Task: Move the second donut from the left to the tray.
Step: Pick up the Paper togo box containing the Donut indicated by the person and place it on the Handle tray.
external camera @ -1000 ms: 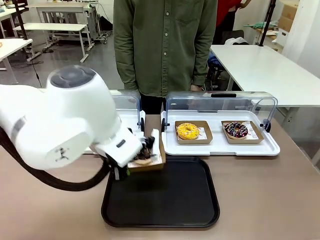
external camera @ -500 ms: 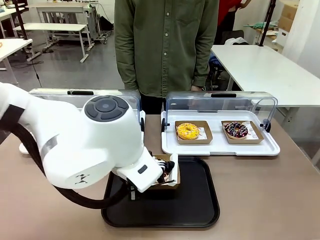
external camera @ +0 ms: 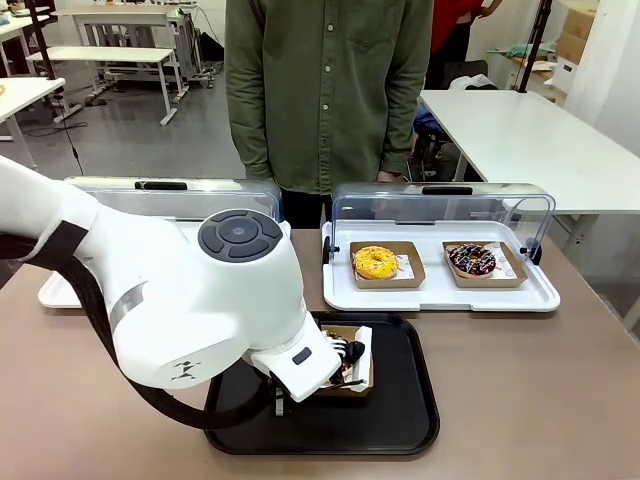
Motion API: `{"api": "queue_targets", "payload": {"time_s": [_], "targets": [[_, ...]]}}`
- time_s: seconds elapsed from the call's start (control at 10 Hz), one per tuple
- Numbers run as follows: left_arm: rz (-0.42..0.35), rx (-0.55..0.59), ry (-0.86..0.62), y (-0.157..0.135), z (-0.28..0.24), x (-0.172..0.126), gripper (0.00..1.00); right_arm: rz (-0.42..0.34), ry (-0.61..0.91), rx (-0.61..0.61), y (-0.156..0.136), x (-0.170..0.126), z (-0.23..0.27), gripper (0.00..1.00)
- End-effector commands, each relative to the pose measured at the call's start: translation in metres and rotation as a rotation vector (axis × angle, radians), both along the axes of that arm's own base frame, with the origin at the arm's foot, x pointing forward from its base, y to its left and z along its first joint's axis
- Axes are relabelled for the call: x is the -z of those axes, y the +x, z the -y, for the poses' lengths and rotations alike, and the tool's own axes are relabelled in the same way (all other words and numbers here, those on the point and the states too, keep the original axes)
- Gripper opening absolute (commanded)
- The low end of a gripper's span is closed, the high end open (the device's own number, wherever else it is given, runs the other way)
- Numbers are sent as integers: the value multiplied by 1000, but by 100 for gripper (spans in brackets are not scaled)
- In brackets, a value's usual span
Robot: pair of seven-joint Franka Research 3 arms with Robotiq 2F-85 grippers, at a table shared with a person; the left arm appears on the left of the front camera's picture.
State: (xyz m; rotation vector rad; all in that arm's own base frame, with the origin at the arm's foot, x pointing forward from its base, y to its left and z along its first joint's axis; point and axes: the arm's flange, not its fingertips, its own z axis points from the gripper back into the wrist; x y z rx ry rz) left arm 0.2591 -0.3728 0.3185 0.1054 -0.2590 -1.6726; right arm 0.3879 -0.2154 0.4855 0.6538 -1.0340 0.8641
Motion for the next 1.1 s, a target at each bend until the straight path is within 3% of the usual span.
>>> {"api": "queue_targets", "payload": {"time_s": [0.0,0.6,0.7,0.8,0.9,1.0], "targets": [[18,-1,-7,1,6,2,2,8,5,-3,0,-2,-1,100],[-14,3,33,6,11,12,2,8,5,-3,0,-2,-1,100],[-4,6,31,6,11,10,59,8,5,-3,0,-2,-1,100],[-1,-1,31,5,9,6,59,8,5,-3,0,-2,-1,100],[1,-1,34,4,9,2,100,8,5,-3,0,-2,-1,100],[1,0,27,3,7,-3,62,8,5,-3,0,-2,-1,100]]}}
